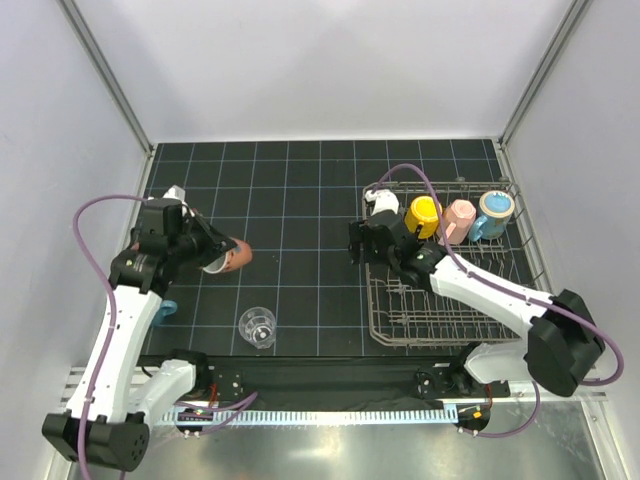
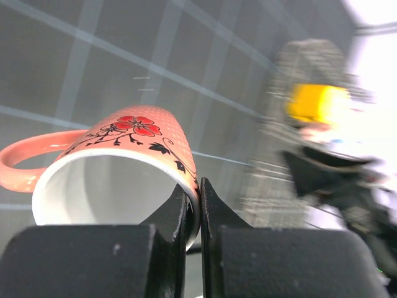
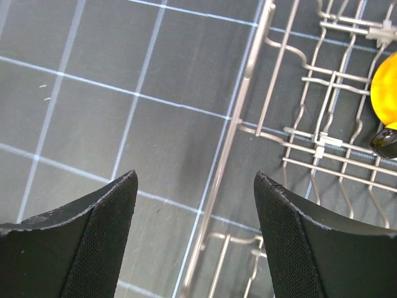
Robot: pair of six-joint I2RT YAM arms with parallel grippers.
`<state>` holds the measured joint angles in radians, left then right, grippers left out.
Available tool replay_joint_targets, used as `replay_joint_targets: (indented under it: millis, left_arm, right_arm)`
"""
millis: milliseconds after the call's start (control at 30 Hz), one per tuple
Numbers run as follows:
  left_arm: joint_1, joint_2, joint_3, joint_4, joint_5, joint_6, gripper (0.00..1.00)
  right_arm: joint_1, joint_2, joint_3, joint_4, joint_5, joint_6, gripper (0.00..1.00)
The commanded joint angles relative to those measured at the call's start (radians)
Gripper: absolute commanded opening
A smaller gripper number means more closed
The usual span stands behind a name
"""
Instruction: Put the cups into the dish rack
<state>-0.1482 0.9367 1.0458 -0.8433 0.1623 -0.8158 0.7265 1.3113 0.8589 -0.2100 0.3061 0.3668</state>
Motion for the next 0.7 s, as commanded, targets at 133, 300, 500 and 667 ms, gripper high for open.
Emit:
replay_joint_targets:
  millis: [133,300,500,667]
  left_arm:
    - [0.006,-0.136,0.001,0.422,0.382,-0.348,0.0]
    - [0.004,-0.229,-0.108,0.679,0.459,-0.584,0.01]
    - [0.004,-0.344,-0.202,0.839,0.404,-0.928,0.01]
    - [0.004,-0.43,-0.222,0.839,0.382,-1.187,0.0]
  right_arm:
    - [0.007,-0.222,0.017,-0.063,-0.185,-0.101,0.76]
    - [0.025,-0.388,-0.078,0.024,-0.407,-0.18,0.76]
    - [0.154,-0.402,-0.077,0.148,-0.554,-0.235,0.79]
    - [0.172,-0.373,-0.06,0.308,-0.752,-0.316,0.81]
